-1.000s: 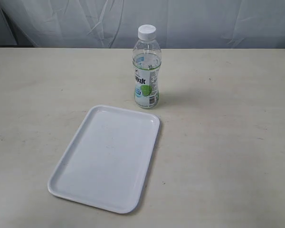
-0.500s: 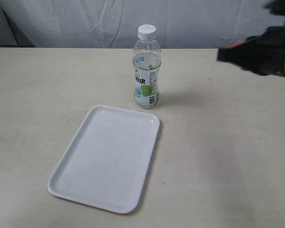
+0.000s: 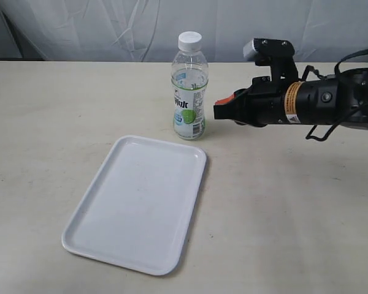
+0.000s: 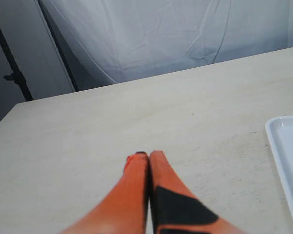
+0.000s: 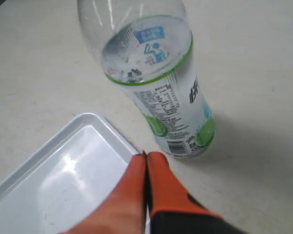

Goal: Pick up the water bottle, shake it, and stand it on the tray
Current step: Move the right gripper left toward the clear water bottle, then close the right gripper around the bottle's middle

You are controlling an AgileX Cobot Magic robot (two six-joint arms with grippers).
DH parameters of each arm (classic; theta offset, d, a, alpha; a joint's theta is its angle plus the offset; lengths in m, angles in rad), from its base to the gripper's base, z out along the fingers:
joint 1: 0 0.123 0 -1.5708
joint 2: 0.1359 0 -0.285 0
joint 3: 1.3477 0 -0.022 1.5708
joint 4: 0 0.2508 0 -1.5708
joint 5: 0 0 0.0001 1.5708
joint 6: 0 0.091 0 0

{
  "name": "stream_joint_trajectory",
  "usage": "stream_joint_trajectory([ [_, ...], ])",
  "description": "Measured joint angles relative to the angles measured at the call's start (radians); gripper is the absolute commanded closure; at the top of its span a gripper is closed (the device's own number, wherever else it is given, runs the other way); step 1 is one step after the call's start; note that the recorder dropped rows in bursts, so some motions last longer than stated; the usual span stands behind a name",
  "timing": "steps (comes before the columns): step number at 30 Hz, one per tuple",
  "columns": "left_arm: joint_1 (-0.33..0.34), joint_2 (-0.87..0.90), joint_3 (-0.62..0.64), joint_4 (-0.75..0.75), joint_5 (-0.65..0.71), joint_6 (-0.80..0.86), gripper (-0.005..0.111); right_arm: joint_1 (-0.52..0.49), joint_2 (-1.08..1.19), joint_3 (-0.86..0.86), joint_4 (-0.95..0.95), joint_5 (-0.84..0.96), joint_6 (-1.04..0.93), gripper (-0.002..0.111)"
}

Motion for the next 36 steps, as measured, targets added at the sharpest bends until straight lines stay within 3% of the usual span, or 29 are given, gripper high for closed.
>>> stream_joint_trajectory([
  [2,0.0,0.0,0.0,0.0,0.0,0.0,0.106,0.001,0.022,0.0,0.018,-0.007,-0.003,0.102],
  [4,0.0,0.0,0.0,0.0,0.0,0.0,0.106,0.001,0.044,0.0,0.041,-0.007,-0.009,0.089],
  [8,0.0,0.0,0.0,0.0,0.0,0.0,0.106,0.001,0.086,0.0,0.085,-0.024,-0.049,0.045],
  [11,0.0,0.0,0.0,0.0,0.0,0.0,0.106,0.001,0.108,0.0,0.157,-0.035,-0.139,0.026],
  [24,0.0,0.0,0.0,0.0,0.0,0.0,0.106,0.022,0.181,-0.021,0.43,-0.203,-0.682,0.027],
  [36,0.0,0.0,0.0,0.0,0.0,0.0,0.106,0.103,0.283,-0.186,0.605,-0.099,-0.769,0.028],
])
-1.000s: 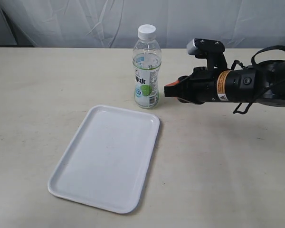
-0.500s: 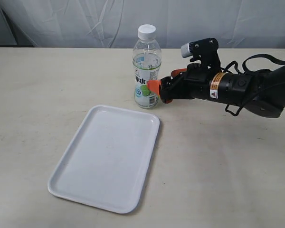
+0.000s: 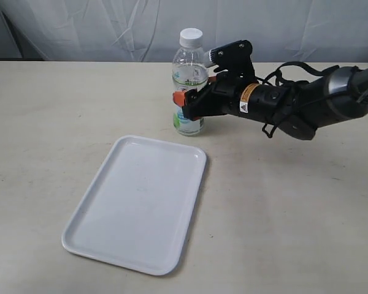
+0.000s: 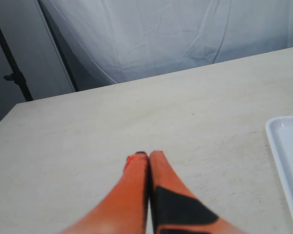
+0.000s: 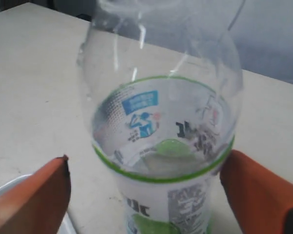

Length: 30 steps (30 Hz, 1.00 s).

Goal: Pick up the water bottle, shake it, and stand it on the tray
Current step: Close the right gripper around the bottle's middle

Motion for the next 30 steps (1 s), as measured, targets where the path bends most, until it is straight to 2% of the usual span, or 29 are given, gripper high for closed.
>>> stream_joint_trajectory([
  [8,0.0,0.0,0.0,0.0,0.0,0.0,0.106,0.007,0.016,-0.012,0.05,0.008,0.0,0.028],
  [13,0.0,0.0,0.0,0.0,0.0,0.0,0.106,0.009,0.081,-0.04,0.167,-0.004,-0.002,0.028],
  [26,0.0,0.0,0.0,0.0,0.0,0.0,0.106,0.062,0.127,-0.126,0.193,0.004,-0.008,0.028],
  [30,0.0,0.0,0.0,0.0,0.0,0.0,0.106,0.064,0.151,-0.191,0.193,0.059,-0.016,0.029],
])
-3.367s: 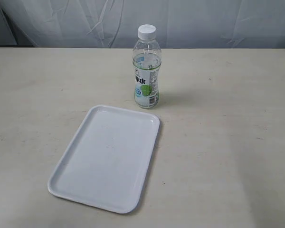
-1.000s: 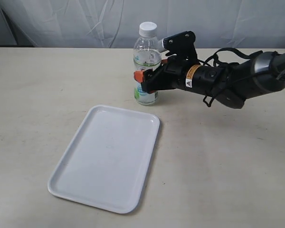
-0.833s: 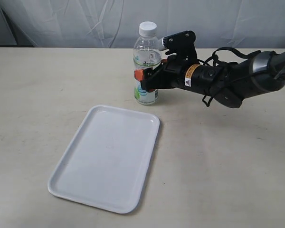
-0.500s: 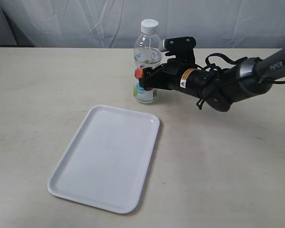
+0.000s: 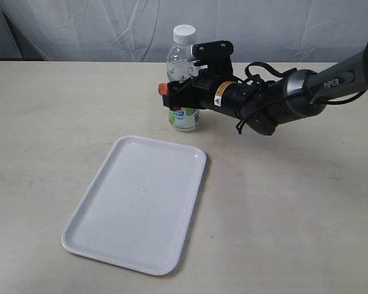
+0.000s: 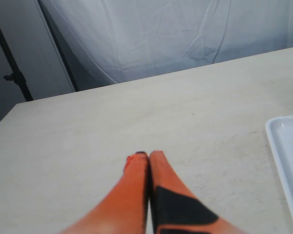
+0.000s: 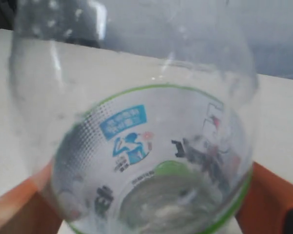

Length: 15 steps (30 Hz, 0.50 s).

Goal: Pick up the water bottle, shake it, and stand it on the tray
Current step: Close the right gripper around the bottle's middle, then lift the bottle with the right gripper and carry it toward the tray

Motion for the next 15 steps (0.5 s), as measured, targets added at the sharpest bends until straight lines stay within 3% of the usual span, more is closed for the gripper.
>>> stream_joint_trajectory([
  [2,0.0,0.0,0.0,0.0,0.0,0.0,0.106,0.002,0.016,-0.023,0.0,0.018,0.0,0.033],
  [4,0.0,0.0,0.0,0.0,0.0,0.0,0.106,0.004,0.027,-0.03,0.0,0.02,0.0,0.044],
  [6,0.0,0.0,0.0,0.0,0.0,0.0,0.106,0.004,0.033,-0.032,0.0,0.022,-0.002,0.071],
  [8,0.0,0.0,0.0,0.0,0.0,0.0,0.106,0.004,0.035,-0.038,0.0,0.034,-0.004,0.108],
  [13,0.0,0.0,0.0,0.0,0.0,0.0,0.106,0.004,0.033,-0.042,-0.015,0.046,0.098,0.109],
  [15,0.0,0.0,0.0,0.0,0.0,0.0,0.106,0.004,0.006,-0.042,-0.105,0.095,0.201,0.109],
])
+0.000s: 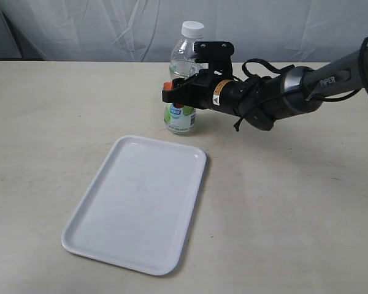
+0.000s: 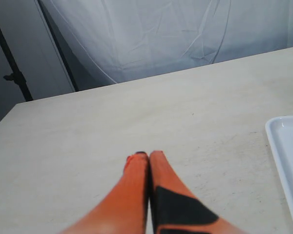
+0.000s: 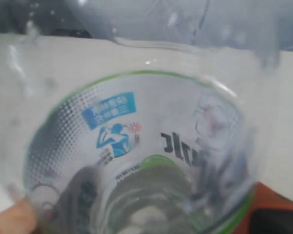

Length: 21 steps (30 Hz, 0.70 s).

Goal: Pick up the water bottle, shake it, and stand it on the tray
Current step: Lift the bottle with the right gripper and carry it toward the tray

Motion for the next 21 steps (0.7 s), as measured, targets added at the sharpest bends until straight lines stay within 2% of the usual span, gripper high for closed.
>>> stream_joint_trajectory([
  [6,0.0,0.0,0.0,0.0,0.0,0.0,0.106,0.076,-0.229,0.093,-0.396,0.185,0.261,0.109],
  [8,0.0,0.0,0.0,0.0,0.0,0.0,0.106,0.149,-0.35,0.127,-0.379,0.29,0.29,0.109],
  [9,0.0,0.0,0.0,0.0,0.0,0.0,0.106,0.178,-0.4,0.124,-0.334,0.419,0.277,0.109],
  [11,0.0,0.0,0.0,0.0,0.0,0.0,0.106,0.182,-0.445,0.132,-0.28,0.552,0.271,0.109],
  [15,0.0,0.0,0.0,0.0,0.0,0.0,0.106,0.257,-0.509,0.21,-0.305,0.471,0.201,0.109],
  [17,0.0,0.0,0.0,0.0,0.0,0.0,0.106,0.308,-0.538,0.204,-0.322,0.486,0.186,0.109],
  [19,0.0,0.0,0.0,0.0,0.0,0.0,0.106,0.274,-0.541,0.128,-0.328,0.698,0.285,0.109],
  [21,0.0,0.0,0.0,0.0,0.0,0.0,0.106,0.221,-0.543,0.115,-0.296,0.809,0.337,0.109],
])
